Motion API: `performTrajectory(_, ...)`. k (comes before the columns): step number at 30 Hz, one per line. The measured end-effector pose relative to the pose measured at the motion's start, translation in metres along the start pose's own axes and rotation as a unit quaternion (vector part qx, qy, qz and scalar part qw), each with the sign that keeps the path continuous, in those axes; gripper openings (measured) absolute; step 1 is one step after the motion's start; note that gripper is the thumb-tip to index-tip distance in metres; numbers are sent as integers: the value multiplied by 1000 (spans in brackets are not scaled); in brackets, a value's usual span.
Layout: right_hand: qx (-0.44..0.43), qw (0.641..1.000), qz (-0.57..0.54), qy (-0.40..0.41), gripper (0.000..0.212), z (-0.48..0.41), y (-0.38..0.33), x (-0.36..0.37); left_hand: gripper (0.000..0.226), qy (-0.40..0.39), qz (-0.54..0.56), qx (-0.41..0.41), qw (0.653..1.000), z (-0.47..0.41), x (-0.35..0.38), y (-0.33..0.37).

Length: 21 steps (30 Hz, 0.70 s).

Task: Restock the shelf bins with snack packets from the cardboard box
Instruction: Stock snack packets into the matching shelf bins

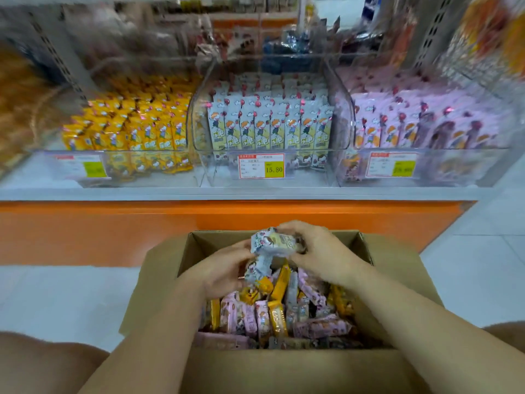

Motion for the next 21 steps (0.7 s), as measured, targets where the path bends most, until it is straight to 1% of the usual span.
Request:
performTrajectory(2, -5, 999, 36, 4, 39, 13, -15, -18, 42, 9, -36, 4, 999, 12, 7, 12)
performTrajectory(5, -33, 991, 127, 0, 25, 34, -33, -44, 31, 29, -78, 2, 997, 25, 17, 29)
performTrajectory(8, -44, 982, 184, -22, 30, 49, -38, -60, 34, 50, -115, 22, 992, 31, 30, 43)
performTrajectory(11, -34, 970, 239, -29, 41, 55, -38, -65, 31, 54, -183, 40, 981, 33, 52, 59)
performTrajectory(12, -38, 971, 234, -24, 44, 54, -38, -67, 29, 53, -212, 40, 975, 33, 60, 64)
performTrajectory(14, -67, 980, 188, -11, 48, 52, -42, -73, 28, 67, -273, 41, 959, 32, 74, 73)
performTrajectory(15, -80, 984, 161, -14, 46, 53, -43, -77, 28, 83, -299, 48, 949, 32, 81, 78)
performTrajectory(18, -94, 989, 107, -33, 29, 58, -44, -89, 28, 115, -353, 72, 926, 32, 93, 89)
performTrajectory(20, -104, 992, 72, -6, 26, 63, -44, -96, 23, 107, -367, 81, 921, 32, 103, 95)
performTrajectory(21, -108, 993, 47, 21, 32, 65, -45, -100, 22, 101, -373, 88, 918, 31, 108, 98)
Point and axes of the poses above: each hand's wrist, its own z-axis away from the middle knuckle, its own x-axis out of the palm, y = z × x, the point moved 1 cm from there along -z, towards the middle knuckle, and after that the axes turned 10 degrees about -y, right-handed, at the moved point
